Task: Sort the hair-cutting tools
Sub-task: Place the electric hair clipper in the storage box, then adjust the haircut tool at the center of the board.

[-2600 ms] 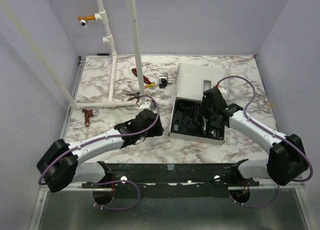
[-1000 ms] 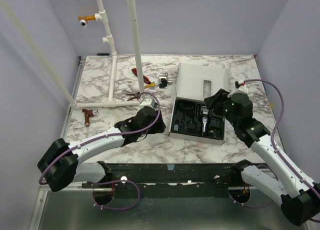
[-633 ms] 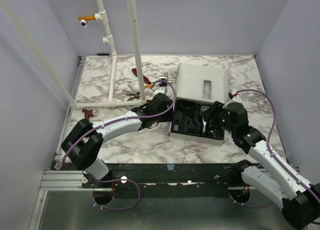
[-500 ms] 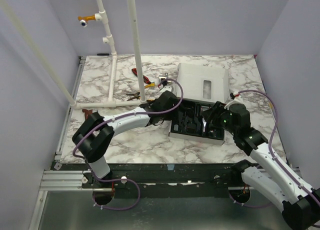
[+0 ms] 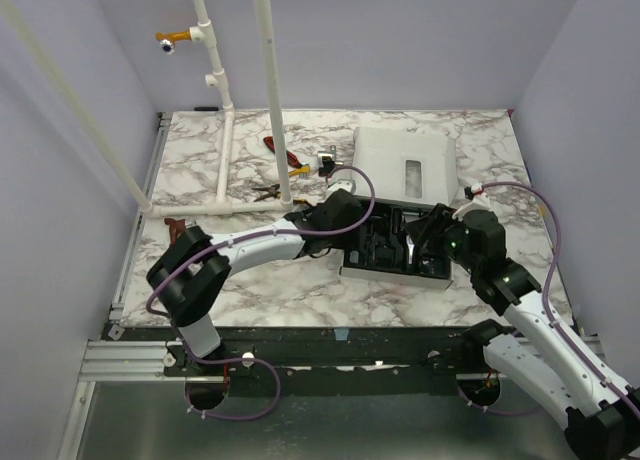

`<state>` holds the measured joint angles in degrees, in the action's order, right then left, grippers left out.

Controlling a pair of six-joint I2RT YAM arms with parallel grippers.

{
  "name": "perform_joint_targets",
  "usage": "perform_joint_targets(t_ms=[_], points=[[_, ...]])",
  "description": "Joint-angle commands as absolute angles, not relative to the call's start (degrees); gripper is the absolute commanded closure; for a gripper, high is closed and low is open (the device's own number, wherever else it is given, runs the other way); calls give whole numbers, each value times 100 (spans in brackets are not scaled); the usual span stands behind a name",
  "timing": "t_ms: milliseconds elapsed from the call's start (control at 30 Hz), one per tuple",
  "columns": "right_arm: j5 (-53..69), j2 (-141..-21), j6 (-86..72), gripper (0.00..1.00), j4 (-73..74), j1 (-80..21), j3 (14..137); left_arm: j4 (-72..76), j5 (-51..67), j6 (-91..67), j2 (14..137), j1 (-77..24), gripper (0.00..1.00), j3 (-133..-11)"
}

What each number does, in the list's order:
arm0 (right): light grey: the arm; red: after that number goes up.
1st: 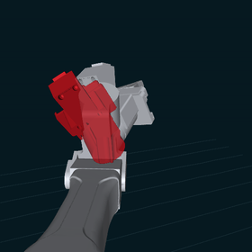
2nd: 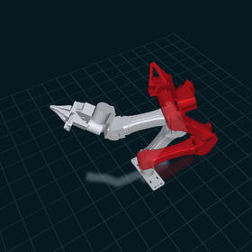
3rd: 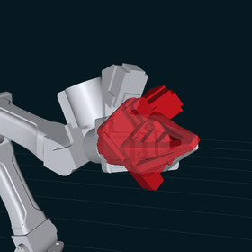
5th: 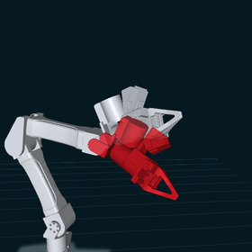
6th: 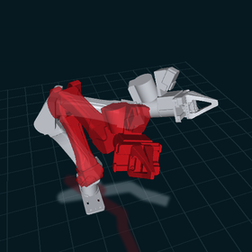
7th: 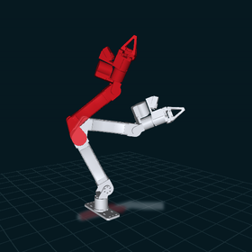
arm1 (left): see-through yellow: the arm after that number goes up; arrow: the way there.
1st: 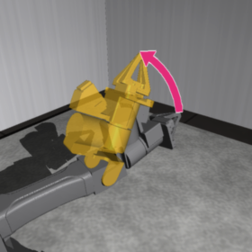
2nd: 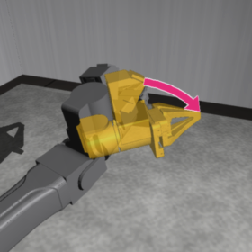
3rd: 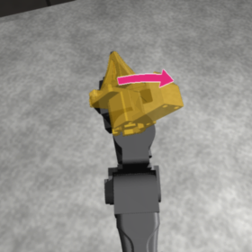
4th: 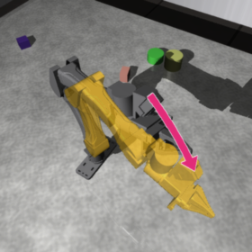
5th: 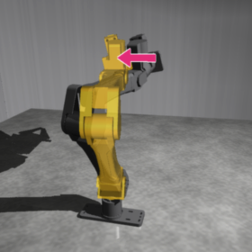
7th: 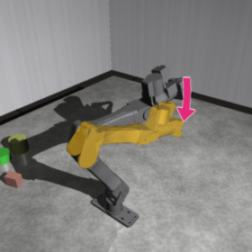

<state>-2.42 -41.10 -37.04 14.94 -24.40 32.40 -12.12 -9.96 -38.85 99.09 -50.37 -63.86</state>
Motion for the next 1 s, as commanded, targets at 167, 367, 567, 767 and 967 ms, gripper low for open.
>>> perform_joint_targets(t_ms=[167, 367, 567, 767, 967], points=[[-160, -3824, -3625, 43, 1625, -2421, 3300, -1521, -2178, -4274, 8832, -4318, 60, -5446], [-95, -3775, -3632, 45, 1617, -2425, 3237, -1433, -2185, -4340, 9140, -3954, 100, -5393], [-44, -3762, -3636, 47, 1608, -2424, 3201, -1428, -2366, -4345, 9481, -3742, 100, -5646], [75, -3685, -3647, 48, 1593, -2422, 3122, -1572, -2567, -4308, 9799, -3668, 100, -5914], [176, -3709, -3684, 49, 1497, -2424, 3028, -1641, -2762, -4183, 9916, -3670, 100, -6143]])
